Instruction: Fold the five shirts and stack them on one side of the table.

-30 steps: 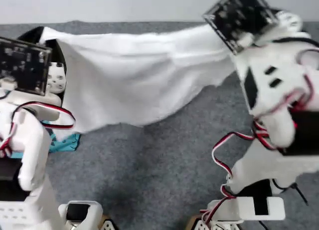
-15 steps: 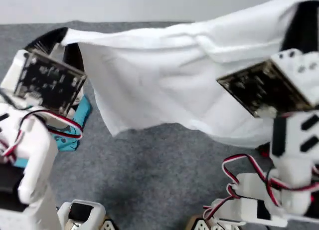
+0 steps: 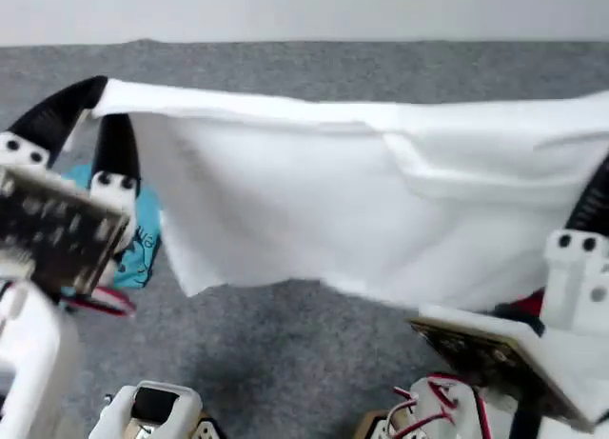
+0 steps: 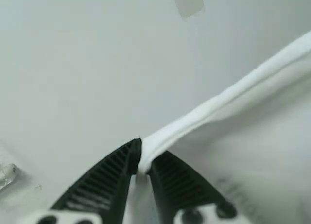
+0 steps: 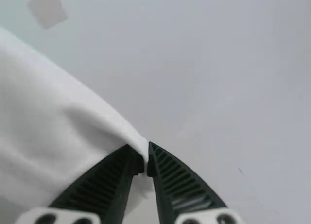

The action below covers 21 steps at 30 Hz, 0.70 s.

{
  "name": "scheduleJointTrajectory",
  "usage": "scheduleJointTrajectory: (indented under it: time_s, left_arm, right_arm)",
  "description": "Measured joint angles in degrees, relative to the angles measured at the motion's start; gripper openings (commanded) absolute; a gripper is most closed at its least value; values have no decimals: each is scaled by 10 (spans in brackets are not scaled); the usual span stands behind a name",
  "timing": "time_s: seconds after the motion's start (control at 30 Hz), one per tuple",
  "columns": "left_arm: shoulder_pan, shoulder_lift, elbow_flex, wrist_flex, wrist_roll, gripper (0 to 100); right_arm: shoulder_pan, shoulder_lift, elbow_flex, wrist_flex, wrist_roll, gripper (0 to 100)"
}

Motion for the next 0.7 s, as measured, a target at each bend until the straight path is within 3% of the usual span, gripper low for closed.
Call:
scheduleJointTrajectory:
  time_s: [0.23,0.43,0.7]
  left_arm:
    - [0,-5,-93,59,0,6]
    - [0,-5,-101,118,0,6]
    - [0,-5,109,117,0,6]
  right_arm:
    - [0,-68,55,3,0,10]
    - [0,-120,229,3,0,10]
    - [-31,-144,606,3,-18,10]
